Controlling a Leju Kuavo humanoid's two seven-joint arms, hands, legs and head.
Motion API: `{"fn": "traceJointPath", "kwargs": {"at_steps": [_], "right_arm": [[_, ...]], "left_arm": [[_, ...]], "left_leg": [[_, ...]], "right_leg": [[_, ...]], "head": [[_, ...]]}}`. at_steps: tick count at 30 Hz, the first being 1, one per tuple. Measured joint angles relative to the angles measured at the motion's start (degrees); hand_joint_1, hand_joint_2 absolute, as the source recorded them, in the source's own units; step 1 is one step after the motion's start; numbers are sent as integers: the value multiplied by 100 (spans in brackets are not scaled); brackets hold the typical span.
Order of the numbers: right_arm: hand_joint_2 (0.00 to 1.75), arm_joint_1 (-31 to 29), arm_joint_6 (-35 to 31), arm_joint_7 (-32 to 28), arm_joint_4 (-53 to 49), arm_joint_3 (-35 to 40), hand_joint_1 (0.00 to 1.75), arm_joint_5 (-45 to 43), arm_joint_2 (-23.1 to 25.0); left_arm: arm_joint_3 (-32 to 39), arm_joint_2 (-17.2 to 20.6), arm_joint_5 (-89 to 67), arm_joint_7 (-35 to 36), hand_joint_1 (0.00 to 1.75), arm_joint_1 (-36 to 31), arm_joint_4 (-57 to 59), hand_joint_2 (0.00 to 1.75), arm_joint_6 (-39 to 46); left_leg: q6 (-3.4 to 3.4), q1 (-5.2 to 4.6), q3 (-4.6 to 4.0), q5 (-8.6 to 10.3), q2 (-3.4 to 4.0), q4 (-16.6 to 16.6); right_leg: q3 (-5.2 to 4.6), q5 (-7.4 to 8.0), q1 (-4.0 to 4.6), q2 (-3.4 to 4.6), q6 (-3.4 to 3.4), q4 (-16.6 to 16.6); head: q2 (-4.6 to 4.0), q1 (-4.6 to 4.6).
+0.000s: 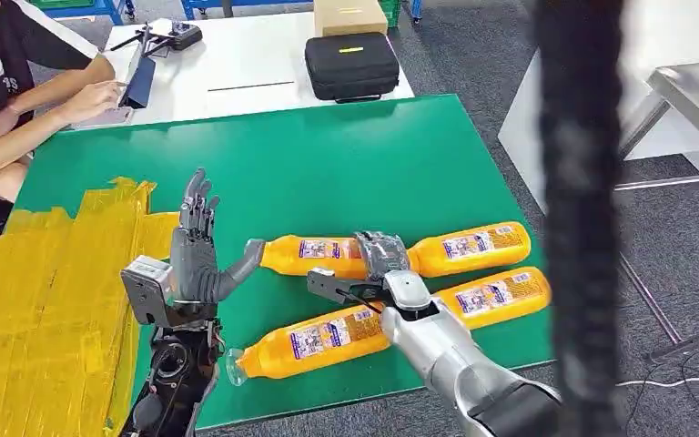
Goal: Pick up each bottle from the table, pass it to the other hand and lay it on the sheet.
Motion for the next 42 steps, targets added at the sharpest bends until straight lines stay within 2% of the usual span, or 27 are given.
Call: {"fn": "traceJointPath", "kwargs": {"at_steps": [8,12,16,21,26,36,37,38,40,42], "right_arm": [[175,2,-103,-101,0,-87,175,57,-11],[175,107,-608,-292,-13,-201,175,52,-13],[175,369,-1226,-886,-199,-485,175,-407,-13],[175,629,-1423,-1925,-609,-957,175,-1573,39],[175,743,-1504,-2383,-892,-1250,175,-2143,74],[175,753,-1513,-2425,-907,-1261,175,-2191,79],[175,780,-1541,-2556,-956,-1296,175,-2347,88],[175,965,-1665,-3401,-1410,-1497,175,-3468,164],[175,1118,-1604,-3698,-1871,-1617,175,-4129,210],[175,1179,-1589,-3888,-2026,-1593,175,-4837,243]], "left_arm": [[0,-2,0,7,0,0,-2,175,-48],[0,-2,-2,9,0,13,-20,175,-59],[0,-2,-37,7,0,36,-79,175,-76],[2,-2,59,151,0,48,-173,175,-389],[-2,-2,70,254,0,48,-230,175,-509],[-2,-2,72,263,0,48,-230,175,-518],[-4,-2,81,291,0,48,-234,175,-551],[-44,2,151,542,0,39,-262,175,-748],[-116,22,298,761,0,8,-260,175,-977],[-363,52,780,1043,0,-212,-81,175,-1836]], "left_leg": [[-1,0,-1,-2,1,0],[-1,0,-4,-2,-1,0],[0,0,-18,-1,-3,0],[0,0,-29,-1,-2,0],[0,0,-31,-1,-2,0],[0,0,-32,-1,-2,0],[0,0,-33,-1,-2,0],[-1,0,-35,-2,-2,0],[-1,0,-36,-2,-1,0],[0,0,-37,-1,0,0]], "right_leg": [[-2,0,0,0,0,0],[-2,-1,0,0,0,0],[-11,0,0,-1,0,1],[-23,2,0,-1,-1,1],[-27,1,0,-1,-1,1],[-27,1,0,-1,-1,1],[-28,1,0,-1,-1,1],[-31,1,0,-1,-1,1],[-32,1,0,0,-1,1],[-32,2,0,-1,-1,1]], "head": [[0,0],[0,2],[0,2],[0,0],[0,0],[0,0],[0,0],[0,0],[0,0],[0,-2]]}}
